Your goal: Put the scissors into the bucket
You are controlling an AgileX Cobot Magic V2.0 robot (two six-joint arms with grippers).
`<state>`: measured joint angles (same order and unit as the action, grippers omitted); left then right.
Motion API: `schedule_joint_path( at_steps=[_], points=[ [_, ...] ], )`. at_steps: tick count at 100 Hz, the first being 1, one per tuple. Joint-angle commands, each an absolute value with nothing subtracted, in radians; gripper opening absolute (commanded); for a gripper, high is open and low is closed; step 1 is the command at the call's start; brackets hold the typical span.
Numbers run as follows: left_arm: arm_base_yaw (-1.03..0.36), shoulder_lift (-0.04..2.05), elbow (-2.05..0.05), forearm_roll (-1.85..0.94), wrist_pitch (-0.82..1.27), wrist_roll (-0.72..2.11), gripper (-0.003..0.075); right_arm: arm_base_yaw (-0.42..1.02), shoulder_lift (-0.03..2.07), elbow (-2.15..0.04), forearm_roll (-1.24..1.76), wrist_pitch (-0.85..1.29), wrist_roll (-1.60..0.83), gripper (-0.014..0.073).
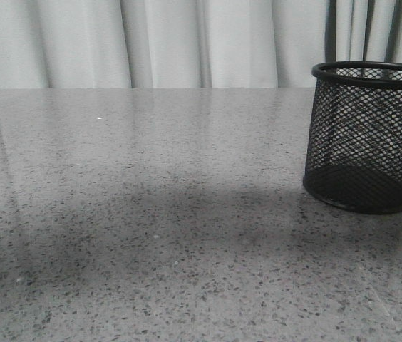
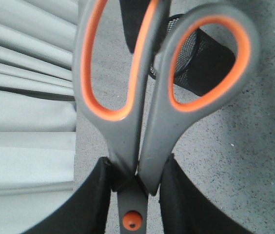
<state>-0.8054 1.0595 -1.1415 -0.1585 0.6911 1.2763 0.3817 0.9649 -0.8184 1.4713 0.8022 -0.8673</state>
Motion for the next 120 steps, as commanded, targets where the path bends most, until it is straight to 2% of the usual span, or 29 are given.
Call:
schedule_joint_path(
  at_steps=[1,19,25,32,37,42,46,51,60,71,80,93,100,107,117,120],
  points=[
    [-0.813,1.039,-1.168,-0.191,0.603,1.258,-0.0020,0.454,0.979,-0.869,1.506,0.712,-0.885,0.0497],
    [-0.813,1.039,-1.168,-0.196,0.603,1.258,-0.0020,0.552,1.050,-0.875,1.501,0.518,-0.885,0.0491],
    [-0.813,1.039,-1.168,-0.210,0.603,1.258,-0.0020,0.559,1.077,-0.879,1.501,0.489,-0.885,0.0456],
    [-0.813,1.039,-1.168,-0.220,0.603,1.258,-0.0020,0.559,1.103,-0.894,1.508,0.501,-0.885,0.0338],
    [-0.813,1.039,-1.168,-0.225,0.603,1.258,-0.0020,0.559,1.118,-0.908,1.508,0.519,-0.885,0.0209],
    [-0.813,1.038,-1.168,-0.235,0.603,1.258,-0.0019,0.559,1.126,-0.924,1.508,0.542,-0.892,0.0034],
    [-0.813,1.038,-1.168,-0.248,0.603,1.258,-0.0018,0.559,1.131,-0.939,1.508,0.558,-0.920,-0.0075],
    [-0.813,1.033,-1.168,-0.262,0.601,1.258,-0.0005,0.559,1.131,-0.957,1.508,0.567,-0.931,-0.0065],
    [-0.813,1.018,-1.168,-0.307,0.577,1.258,0.0113,0.555,1.131,-0.988,1.498,0.579,-0.931,-0.0064],
    [-0.813,0.969,-1.168,-0.382,0.504,1.258,0.0356,0.508,1.131,-1.046,1.388,0.644,-0.854,-0.0060],
    [-0.813,0.919,-1.168,-0.467,0.454,1.258,0.0417,0.444,1.131,-1.106,1.237,0.717,-0.731,-0.0060],
    [-0.813,0.817,-1.168,-0.553,0.445,1.258,0.0364,0.324,1.131,-1.245,0.990,0.911,-0.544,-0.0060],
    [-0.813,0.763,-1.168,-0.560,0.448,1.258,0.0295,0.269,1.131,-1.337,0.865,1.033,-0.462,-0.0060],
    [-0.813,0.713,-1.168,-0.560,0.450,1.258,0.0192,0.234,1.131,-1.433,0.737,1.152,-0.385,-0.0060],
    [-0.813,0.657,-1.168,-0.560,0.453,1.258,-0.0001,0.222,1.135,-1.572,0.526,1.304,-0.277,-0.0060],
    [-0.813,0.647,-1.168,-0.560,0.455,1.258,-0.0017,0.225,1.135,-1.595,0.472,1.306,-0.231,-0.0060]
  ],
)
